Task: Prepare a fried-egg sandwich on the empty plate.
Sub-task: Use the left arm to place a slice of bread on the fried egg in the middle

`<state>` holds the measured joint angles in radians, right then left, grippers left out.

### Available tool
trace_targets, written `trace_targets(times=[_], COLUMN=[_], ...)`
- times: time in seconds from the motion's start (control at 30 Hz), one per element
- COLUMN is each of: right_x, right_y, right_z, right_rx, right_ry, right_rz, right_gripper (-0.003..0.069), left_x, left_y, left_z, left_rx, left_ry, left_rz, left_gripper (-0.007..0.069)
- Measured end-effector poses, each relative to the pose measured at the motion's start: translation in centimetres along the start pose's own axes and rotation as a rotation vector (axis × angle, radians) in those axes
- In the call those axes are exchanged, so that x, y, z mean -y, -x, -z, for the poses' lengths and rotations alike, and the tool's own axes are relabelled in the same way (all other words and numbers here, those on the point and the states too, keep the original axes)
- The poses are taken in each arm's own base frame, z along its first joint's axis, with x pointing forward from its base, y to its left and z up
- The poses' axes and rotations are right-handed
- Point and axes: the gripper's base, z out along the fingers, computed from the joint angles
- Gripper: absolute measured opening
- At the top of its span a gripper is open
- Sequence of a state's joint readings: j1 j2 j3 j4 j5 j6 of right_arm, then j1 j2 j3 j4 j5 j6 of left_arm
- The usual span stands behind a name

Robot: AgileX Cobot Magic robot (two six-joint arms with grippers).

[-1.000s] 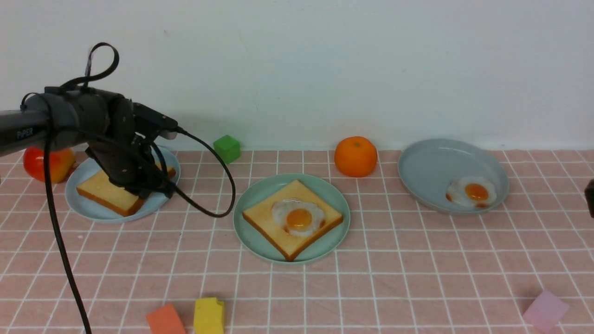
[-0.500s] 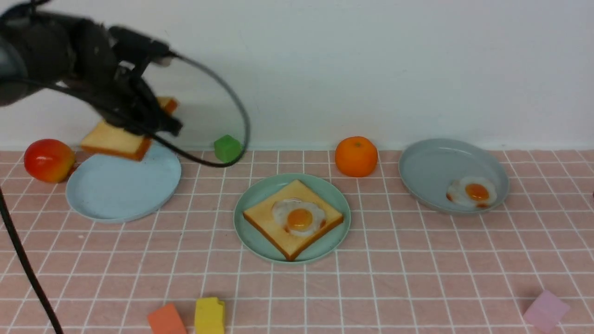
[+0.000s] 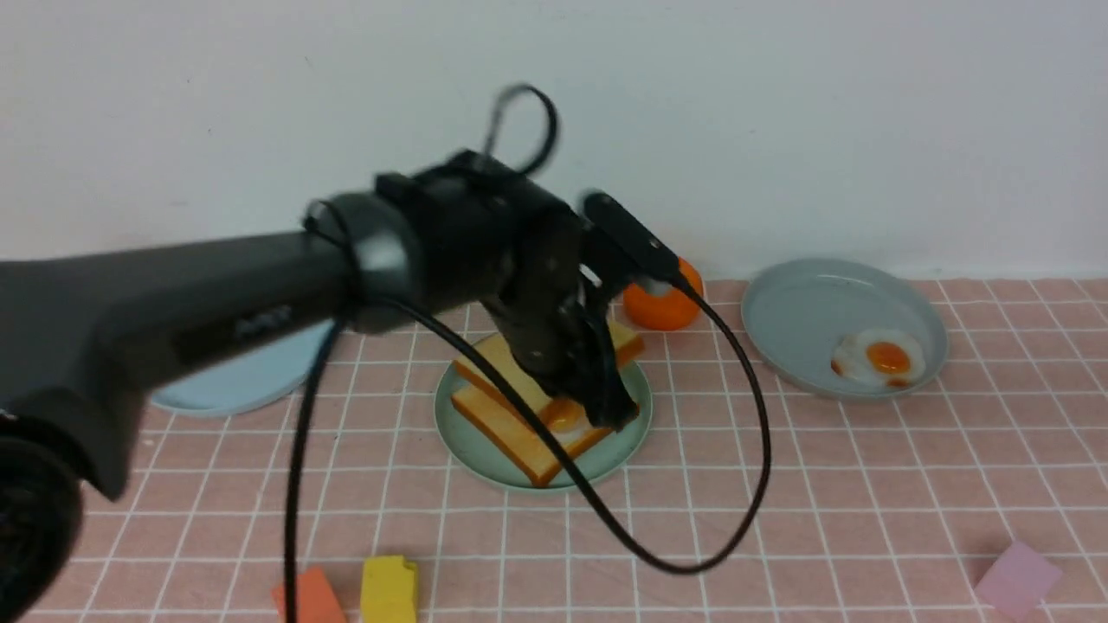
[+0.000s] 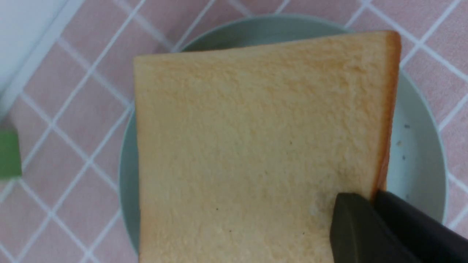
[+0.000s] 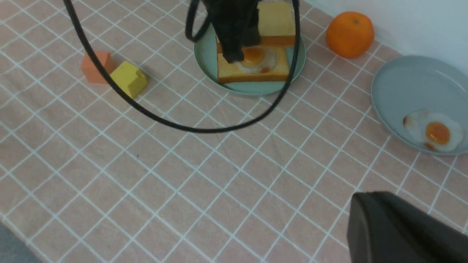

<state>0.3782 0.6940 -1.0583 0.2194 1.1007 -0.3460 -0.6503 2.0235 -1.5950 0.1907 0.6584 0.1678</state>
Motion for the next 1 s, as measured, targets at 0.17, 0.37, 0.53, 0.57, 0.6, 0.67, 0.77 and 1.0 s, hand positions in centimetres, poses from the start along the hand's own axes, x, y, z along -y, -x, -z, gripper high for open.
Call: trace_targets(times=[0.17, 0.37, 0.53, 0.57, 0.6, 0.67, 0.77, 1.0], right_x=[-0.3, -0.4, -0.4, -0.4, -0.4, -0.4, -0.4, -0.4], right_y=[-0.5, -0.6, -0.6, -0.6, -0.6, -0.6, -0.6, -0.6], right_z=[0.6, 1.0, 1.1, 1.1, 1.1, 1.1, 1.1, 1.1], right_rx=[-0.008, 0.004, 0.005, 0.005, 0.005, 0.005, 0.005, 0.005], right_ry=[0.005, 0.003, 0.003, 0.003, 0.003, 0.003, 0.003, 0.003], right_rz=[0.002, -0.016, -0.019, -0.019, -0.019, -0.019, -0.019, -0.019], right_gripper=[0.0022, 0.0023, 0.0025, 0.0025, 0.0025, 0.0025, 0.0025, 0.0025], left_x=[0.3, 0.4, 0.6, 0.6, 0.7, 0.8, 1.1, 1.1], left_y=[-0.1, -0.6, -0.6, -0.6, -0.6, -0.8, -1.2, -1.2], left_z=[-0.6, -0.5, -0.5, -0.6, -0.8, -1.4, -2.4, -2.6], left_rx=[-0.009, -0.067, -0.065, -0.066, -0.069, -0.082, -0.104, -0.101], left_ry=[0.019, 0.005, -0.017, -0.019, -0.02, -0.025, -0.032, -0.03], left_rz=[-0.007, 0.005, 0.033, 0.035, 0.036, 0.036, 0.034, 0.031], left_gripper=[0.002, 0.002, 0.002, 0.002, 0.002, 0.002, 0.002, 0.0035])
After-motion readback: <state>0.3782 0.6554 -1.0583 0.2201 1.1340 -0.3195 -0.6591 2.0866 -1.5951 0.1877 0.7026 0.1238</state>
